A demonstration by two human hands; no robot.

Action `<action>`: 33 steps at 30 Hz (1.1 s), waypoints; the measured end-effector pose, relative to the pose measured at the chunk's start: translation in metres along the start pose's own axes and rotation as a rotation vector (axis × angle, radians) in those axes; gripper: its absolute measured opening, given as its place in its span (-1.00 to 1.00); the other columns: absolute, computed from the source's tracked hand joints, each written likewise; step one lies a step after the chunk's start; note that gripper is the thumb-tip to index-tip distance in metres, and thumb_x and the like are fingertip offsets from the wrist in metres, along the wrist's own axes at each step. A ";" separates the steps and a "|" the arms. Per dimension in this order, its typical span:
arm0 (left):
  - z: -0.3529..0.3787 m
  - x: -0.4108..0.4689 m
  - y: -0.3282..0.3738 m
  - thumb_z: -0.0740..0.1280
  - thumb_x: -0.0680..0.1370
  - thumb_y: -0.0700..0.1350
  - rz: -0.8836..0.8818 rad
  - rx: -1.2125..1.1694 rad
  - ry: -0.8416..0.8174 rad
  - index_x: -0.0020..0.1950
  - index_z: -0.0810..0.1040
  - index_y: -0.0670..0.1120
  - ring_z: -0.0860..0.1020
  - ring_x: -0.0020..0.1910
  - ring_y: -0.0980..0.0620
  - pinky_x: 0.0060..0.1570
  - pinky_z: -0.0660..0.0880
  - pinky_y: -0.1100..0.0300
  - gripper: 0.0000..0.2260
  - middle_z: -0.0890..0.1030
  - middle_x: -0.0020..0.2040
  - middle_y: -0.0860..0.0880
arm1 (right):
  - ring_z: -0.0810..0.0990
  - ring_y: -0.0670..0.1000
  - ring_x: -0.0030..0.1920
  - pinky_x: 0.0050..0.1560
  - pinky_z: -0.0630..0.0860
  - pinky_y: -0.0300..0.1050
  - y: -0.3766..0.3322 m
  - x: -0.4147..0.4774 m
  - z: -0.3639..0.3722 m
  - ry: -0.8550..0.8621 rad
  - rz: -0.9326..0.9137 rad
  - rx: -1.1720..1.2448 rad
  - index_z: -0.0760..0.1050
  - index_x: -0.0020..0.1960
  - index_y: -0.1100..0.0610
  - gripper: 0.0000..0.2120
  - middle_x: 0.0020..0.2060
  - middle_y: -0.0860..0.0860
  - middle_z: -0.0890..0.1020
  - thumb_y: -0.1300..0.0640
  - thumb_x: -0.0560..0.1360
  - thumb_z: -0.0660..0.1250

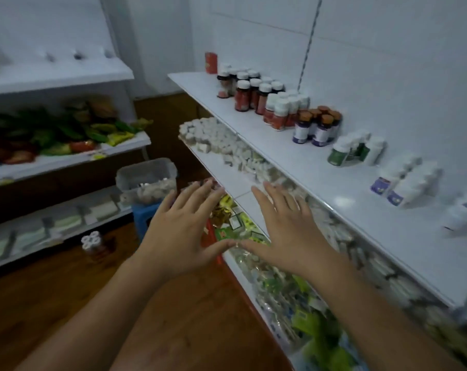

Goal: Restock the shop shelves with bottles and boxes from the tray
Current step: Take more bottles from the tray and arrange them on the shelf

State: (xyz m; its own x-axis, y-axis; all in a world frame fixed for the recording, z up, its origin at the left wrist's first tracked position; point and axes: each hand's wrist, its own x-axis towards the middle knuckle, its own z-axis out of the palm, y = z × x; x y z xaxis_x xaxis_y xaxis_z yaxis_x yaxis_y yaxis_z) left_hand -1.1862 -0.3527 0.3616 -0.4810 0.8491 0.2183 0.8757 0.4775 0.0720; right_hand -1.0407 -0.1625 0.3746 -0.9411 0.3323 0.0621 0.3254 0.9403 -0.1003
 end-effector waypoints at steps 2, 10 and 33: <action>-0.003 -0.004 -0.049 -0.10 0.48 0.64 -0.055 0.014 -0.011 0.70 -0.16 0.21 -0.03 0.70 -0.02 0.63 0.06 -0.22 -0.10 -0.01 0.73 0.09 | -0.23 0.08 0.68 0.64 -0.12 0.28 -0.036 0.039 0.011 -0.012 -0.053 -0.008 -0.31 0.68 -0.10 0.05 0.69 -0.03 -0.21 -0.60 0.47 0.10; 0.003 -0.008 -0.194 -0.08 0.49 0.63 -0.257 0.068 -0.031 0.70 -0.16 0.20 0.00 0.70 -0.04 0.65 0.03 -0.21 -0.11 0.00 0.73 0.05 | -0.19 0.07 0.69 0.63 -0.13 0.22 -0.133 0.171 0.042 -0.052 -0.246 0.006 -0.28 0.68 -0.12 0.03 0.70 -0.02 -0.18 -0.59 0.47 0.11; 0.118 0.218 -0.465 0.01 0.54 0.56 -0.594 0.042 -0.155 0.70 0.00 0.20 0.16 0.67 -0.04 0.61 0.17 -0.16 -0.19 0.13 0.71 0.07 | -0.02 0.10 0.68 0.62 0.02 0.25 -0.125 0.608 0.175 -0.278 -0.393 0.130 -0.19 0.69 -0.10 0.02 0.70 -0.01 -0.02 -0.58 0.47 0.14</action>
State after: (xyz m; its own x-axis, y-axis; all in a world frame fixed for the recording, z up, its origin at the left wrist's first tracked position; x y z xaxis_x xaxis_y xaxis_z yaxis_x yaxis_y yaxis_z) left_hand -1.7038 -0.3631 0.2612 -0.8897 0.4564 0.0080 0.4549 0.8850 0.0991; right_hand -1.6692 -0.0910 0.2509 -0.9849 -0.0948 -0.1447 -0.0568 0.9674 -0.2468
